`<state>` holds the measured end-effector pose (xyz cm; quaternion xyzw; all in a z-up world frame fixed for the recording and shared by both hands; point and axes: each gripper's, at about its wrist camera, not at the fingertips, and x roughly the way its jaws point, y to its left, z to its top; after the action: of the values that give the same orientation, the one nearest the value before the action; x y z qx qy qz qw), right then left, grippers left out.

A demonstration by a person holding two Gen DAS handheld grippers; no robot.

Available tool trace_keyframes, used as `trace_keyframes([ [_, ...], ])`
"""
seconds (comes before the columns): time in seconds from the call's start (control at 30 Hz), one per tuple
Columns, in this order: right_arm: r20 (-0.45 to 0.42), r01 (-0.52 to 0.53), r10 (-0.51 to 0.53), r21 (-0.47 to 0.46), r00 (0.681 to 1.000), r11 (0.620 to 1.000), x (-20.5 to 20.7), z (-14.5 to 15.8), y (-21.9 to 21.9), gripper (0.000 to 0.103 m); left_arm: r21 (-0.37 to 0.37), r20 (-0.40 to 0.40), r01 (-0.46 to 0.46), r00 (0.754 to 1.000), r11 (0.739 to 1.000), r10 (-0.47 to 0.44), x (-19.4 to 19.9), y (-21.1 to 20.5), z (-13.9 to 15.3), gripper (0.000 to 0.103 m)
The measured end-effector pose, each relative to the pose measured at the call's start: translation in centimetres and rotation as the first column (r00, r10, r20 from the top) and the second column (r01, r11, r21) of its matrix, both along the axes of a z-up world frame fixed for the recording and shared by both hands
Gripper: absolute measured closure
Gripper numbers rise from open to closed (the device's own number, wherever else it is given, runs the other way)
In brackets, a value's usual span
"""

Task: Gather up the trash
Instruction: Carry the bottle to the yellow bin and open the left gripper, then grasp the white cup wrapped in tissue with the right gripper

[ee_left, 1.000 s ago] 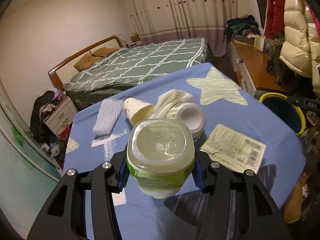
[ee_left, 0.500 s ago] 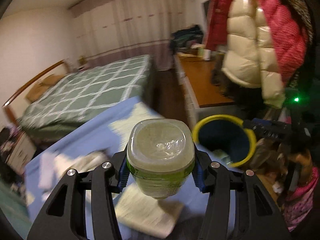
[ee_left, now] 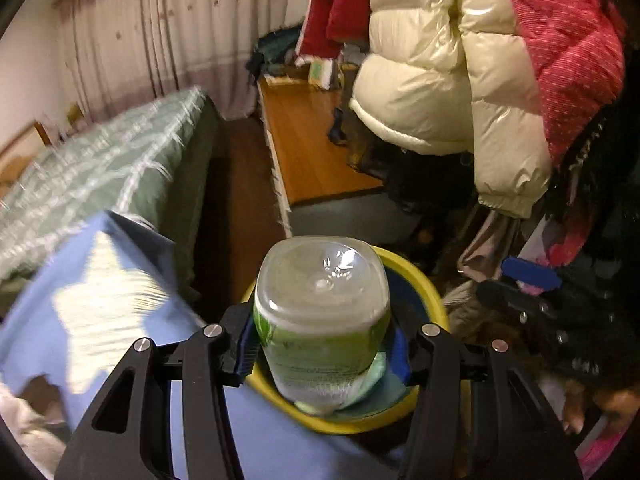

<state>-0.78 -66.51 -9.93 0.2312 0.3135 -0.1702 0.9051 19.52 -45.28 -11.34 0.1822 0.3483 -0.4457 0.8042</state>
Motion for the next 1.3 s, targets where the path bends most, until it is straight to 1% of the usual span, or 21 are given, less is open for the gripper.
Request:
trace_keyframes([
  [0.07, -0.001, 0.003, -0.003, 0.002, 1.0, 1.0, 0.0, -0.1, -0.1, 0.044, -0.006, -0.027, -0.006, 1.0, 1.0, 0.006, 0.5, -0.5, -0.8, 0.052],
  [0.13, -0.003, 0.003, -0.003, 0.003, 1.0, 1.0, 0.0, -0.2, -0.1, 0.044, 0.008, -0.011, -0.024, 1.0, 1.0, 0.024, 0.7, -0.8, -1.6, 0.049],
  [0.17, -0.005, 0.003, -0.003, 0.003, 1.0, 1.0, 0.1, -0.2, 0.0, 0.044, 0.007, -0.001, -0.033, 0.999, 0.999, 0.033, 0.8, -0.7, -1.6, 0.036],
  [0.2, -0.006, 0.002, -0.002, 0.002, 1.0, 1.0, 0.1, -0.2, 0.1, 0.044, -0.007, 0.012, -0.048, 0.999, 0.999, 0.048, 0.7, -0.2, -1.4, 0.028],
  [0.37, -0.003, -0.002, 0.002, -0.005, 1.0, 1.0, 0.2, 0.0, 0.4, 0.044, -0.049, 0.038, -0.064, 0.997, 0.997, 0.066, 0.0, 2.8, 0.6, 0.023],
  [0.43, -0.002, -0.009, 0.009, -0.005, 1.0, 1.0, 0.3, 0.0, 0.7, 0.044, -0.085, 0.041, -0.077, 0.996, 0.993, 0.081, -0.3, 5.2, 2.1, 0.022],
  [0.47, -0.004, -0.016, 0.016, -0.006, 1.0, 1.0, 0.5, 0.0, 1.0, 0.044, -0.102, 0.045, -0.086, 0.995, 0.991, 0.091, -0.5, 6.3, 2.8, 0.02],
  [0.57, -0.011, -0.04, 0.04, -0.008, 0.999, 0.999, 1.1, -0.1, 1.9, 0.044, -0.161, 0.067, -0.142, 0.986, 0.977, 0.154, -0.9, 11.1, 5.1, 0.011],
  [0.63, -0.016, -0.063, 0.063, -0.009, 0.998, 0.998, 1.7, -0.2, 2.7, 0.044, -0.198, 0.093, -0.196, 0.972, 0.961, 0.217, -1.1, 15.2, 6.4, 0.01],
  [0.7, -0.023, -0.093, 0.092, -0.01, 0.995, 0.996, 2.5, -0.4, 3.7, 0.044, -0.223, 0.111, -0.268, 0.948, 0.937, 0.297, -1.2, 19.7, 7.2, 0.006],
  [0.77, -0.034, -0.131, 0.13, -0.01, 0.991, 0.991, 3.6, -0.6, 5.0, 0.044, -0.236, 0.115, -0.319, 0.929, 0.918, 0.352, -1.2, 23.3, 7.6, 0.005],
  [0.8, -0.04, -0.148, 0.147, -0.011, 0.988, 0.989, 4.2, -0.7, 5.7, 0.044, -0.243, 0.122, -0.355, 0.912, 0.903, 0.391, -1.3, 25.6, 7.7, 0.005],
  [0.87, -0.056, -0.189, 0.188, -0.009, 0.981, 0.982, 5.5, -0.9, 7.4, 0.044, -0.245, 0.149, -0.426, 0.871, 0.871, 0.468, -1.2, 29.6, 7.6, 0.005],
  [0.9, -0.061, -0.211, 0.211, -0.008, 0.976, 0.977, 6.1, -1.0, 8.3, 0.044, -0.247, 0.171, -0.476, 0.836, 0.844, 0.522, -1.1, 32.2, 7.4, 0.005],
  [0.97, -0.068, -0.252, 0.251, -0.007, 0.966, 0.968, 7.0, -1.1, 10.3, 0.044, -0.251, 0.184, -0.528, 0.797, 0.811, 0.575, -0.8, 35.3, 7.0, 0.005],
  [1.1, -0.076, -0.351, 0.349, -0.014, 0.934, 0.936, 8.8, -1.0, 14.7, 0.044, -0.275, 0.195, -0.632, 0.701, 0.724, 0.686, 0.6, 41.9, 5.4, 0.005],
  [1.17, -0.082, -0.402, 0.4, -0.016, 0.913, 0.915, 9.9, -1.0, 17.2, 0.044, -0.289, 0.192, -0.67, 0.66, 0.684, 0.727, 1.3, 44.4, 4.3, 0.005],
  [1.2, -0.085, -0.424, 0.421, -0.018, 0.903, 0.905, 10.4, -0.9, 18.3, 0.044, -0.299, 0.184, -0.69, 0.637, 0.66, 0.749, 1.6, 45.5, 3.6, 0.005],
  [1.23, -0.087, -0.45, 0.446, -0.021, 0.891, 0.893, 10.9, -0.8, 19.5, 0.044, -0.31, 0.169, -0.705, 0.62, 0.638, 0.767, 1.9, 46.5, 3.0, 0.005],
  [1.27, -0.087, -0.484, 0.48, -0.026, 0.873, 0.875, 11.5, -0.6, 21.1, 0.044, -0.32, 0.16, -0.714, 0.607, 0.623, 0.778, 2.1, 47.2, 2.5, 0.005],
  [1.3, -0.087, -0.502, 0.498, -0.03, 0.863, 0.864, 11.9, -0.4, 22.0, 0.044, -0.331, 0.148, -0.729, 0.587, 0.6, 0.796, 2.2, 48.2, 1.9, 0.005],
])
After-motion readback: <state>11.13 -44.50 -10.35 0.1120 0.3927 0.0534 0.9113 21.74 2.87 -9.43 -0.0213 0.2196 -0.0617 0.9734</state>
